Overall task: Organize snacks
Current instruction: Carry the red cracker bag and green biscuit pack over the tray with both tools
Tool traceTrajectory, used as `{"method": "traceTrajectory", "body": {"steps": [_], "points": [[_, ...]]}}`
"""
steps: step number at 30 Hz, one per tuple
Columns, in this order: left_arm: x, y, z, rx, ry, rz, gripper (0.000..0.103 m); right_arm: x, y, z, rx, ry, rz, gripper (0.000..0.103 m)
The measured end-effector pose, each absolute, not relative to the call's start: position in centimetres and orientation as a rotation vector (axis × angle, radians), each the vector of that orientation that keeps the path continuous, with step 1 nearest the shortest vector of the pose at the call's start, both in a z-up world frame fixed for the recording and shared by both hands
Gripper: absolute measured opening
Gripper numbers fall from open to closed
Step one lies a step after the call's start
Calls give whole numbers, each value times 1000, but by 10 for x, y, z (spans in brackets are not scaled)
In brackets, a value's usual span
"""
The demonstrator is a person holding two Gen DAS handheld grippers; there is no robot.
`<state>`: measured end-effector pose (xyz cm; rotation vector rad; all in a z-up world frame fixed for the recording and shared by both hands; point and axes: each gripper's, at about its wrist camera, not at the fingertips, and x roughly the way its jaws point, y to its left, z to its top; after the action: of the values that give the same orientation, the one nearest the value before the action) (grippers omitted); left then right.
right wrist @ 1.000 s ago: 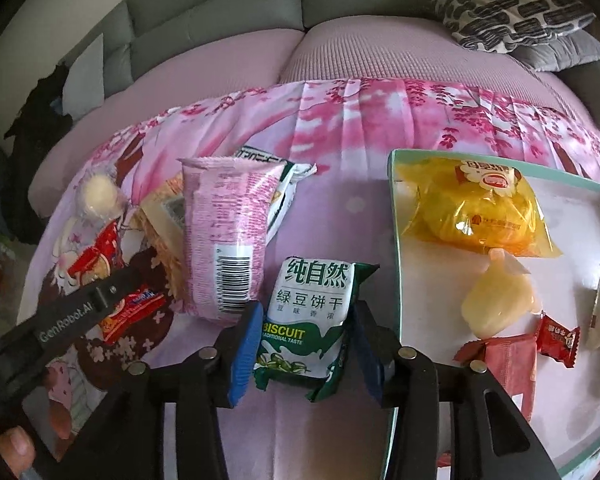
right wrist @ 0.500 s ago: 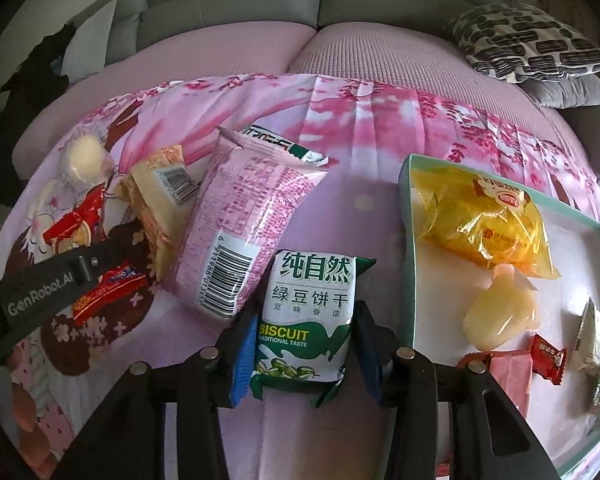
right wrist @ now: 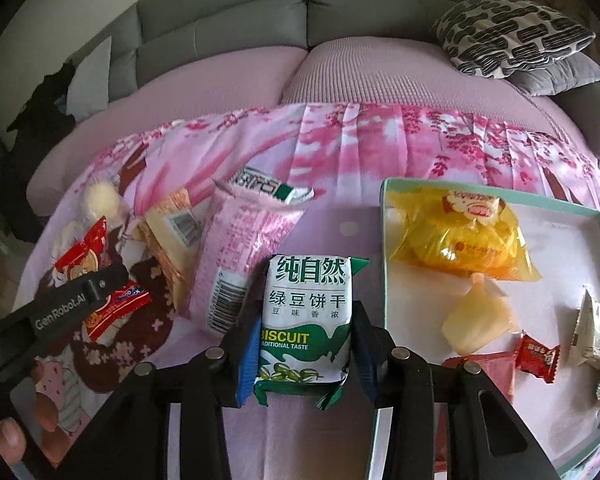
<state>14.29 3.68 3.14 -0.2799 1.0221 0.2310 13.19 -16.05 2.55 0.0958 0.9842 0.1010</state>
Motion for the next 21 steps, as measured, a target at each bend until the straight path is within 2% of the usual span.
{"method": "traceTrajectory", "body": {"steps": [11,21], "points": [[127,33,75,-266,904,223,45,116,-177,70,162,866,121,43],[118,20,101,-235,836,206,45,111,-186,80,191,842,136,43]]}}
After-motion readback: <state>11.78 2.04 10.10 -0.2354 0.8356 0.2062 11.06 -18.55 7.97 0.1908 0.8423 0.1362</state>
